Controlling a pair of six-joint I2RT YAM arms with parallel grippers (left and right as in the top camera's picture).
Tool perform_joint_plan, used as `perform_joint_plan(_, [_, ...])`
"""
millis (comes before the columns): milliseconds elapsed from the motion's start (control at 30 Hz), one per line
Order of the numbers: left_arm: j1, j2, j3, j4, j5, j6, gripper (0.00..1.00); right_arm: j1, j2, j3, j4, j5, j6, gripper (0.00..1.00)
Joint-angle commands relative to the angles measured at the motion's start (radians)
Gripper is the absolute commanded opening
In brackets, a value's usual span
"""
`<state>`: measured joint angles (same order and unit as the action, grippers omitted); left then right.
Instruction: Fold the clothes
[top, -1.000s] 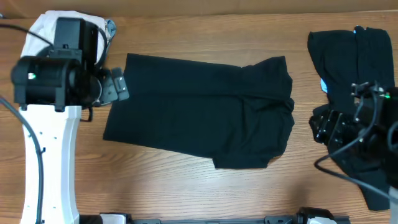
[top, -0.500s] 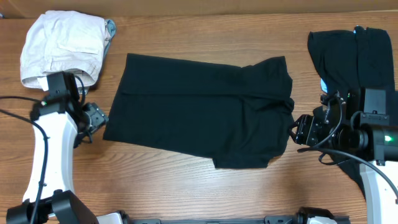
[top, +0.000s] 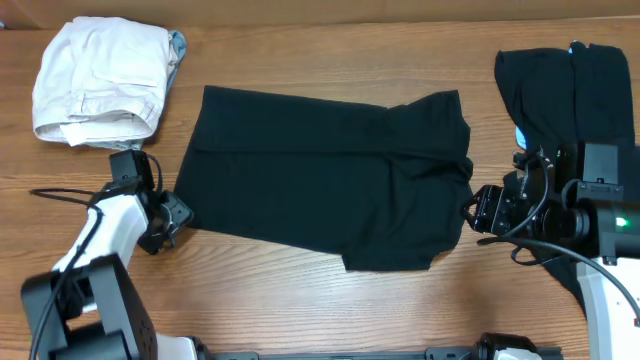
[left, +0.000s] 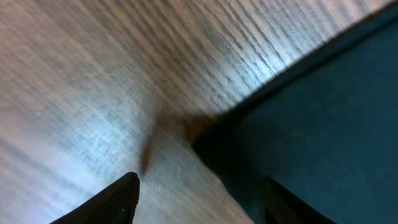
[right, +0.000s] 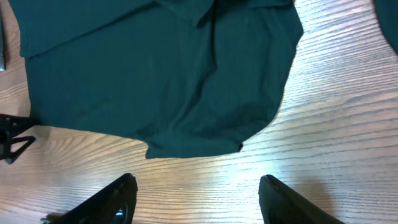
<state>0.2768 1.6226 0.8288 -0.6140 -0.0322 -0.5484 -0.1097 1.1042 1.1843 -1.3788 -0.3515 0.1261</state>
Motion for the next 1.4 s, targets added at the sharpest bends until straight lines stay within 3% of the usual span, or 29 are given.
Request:
perform_joint_plan(0, [-0.002, 0.063, -0.007, 0.043, 0.012, -0.016, 0.59, -0.003, -0.008, -0.002, 0.005, -0.009, -0.010, 0.66])
perform_joint_plan(167, [-0.002, 0.123, -0.007, 0.111, 0.052, -0.016, 0.57, -0.003, -0.008, -0.002, 0.005, -0.009, -0.010, 0.66])
perform_joint_plan(200, [-0.002, 0.130, -0.007, 0.119, 0.052, -0.016, 0.53, -0.003, -0.008, -0.002, 0.005, -0.009, -0.010, 0.66])
perform_joint_plan(367, [-0.008, 0.143, -0.007, 0.118, 0.052, -0.013, 0.04, -0.003, -0.008, -0.002, 0.003, -0.009, -0.010, 0.66])
perform_joint_plan(567, [-0.029, 0.143, -0.006, 0.072, 0.060, 0.003, 0.06, -0.003, -0.008, -0.002, -0.008, -0.008, -0.010, 0.66])
perform_joint_plan(633, [-0.029, 0.143, -0.006, 0.055, 0.059, 0.035, 0.20, -0.003, -0.008, -0.002, -0.010, -0.008, -0.010, 0.66])
perform_joint_plan(733, [-0.029, 0.143, -0.002, 0.025, 0.059, 0.071, 0.57, -0.003, -0.008, -0.002, -0.008, -0.008, -0.010, 0.66])
perform_joint_plan(800, [-0.029, 0.143, 0.005, 0.005, 0.060, 0.074, 0.63, -0.003, -0.008, -0.002, -0.009, -0.006, -0.010, 0.66])
perform_joint_plan(1100, [-0.029, 0.143, 0.010, -0.055, 0.070, 0.083, 0.61, -0.003, -0.008, -0.002, -0.017, -0.006, -0.010, 0.67])
perform_joint_plan(1367, [-0.029, 0.143, 0.009, -0.036, 0.048, 0.108, 0.47, -0.003, -0.008, -0.002, -0.017, -0.006, -0.010, 0.67])
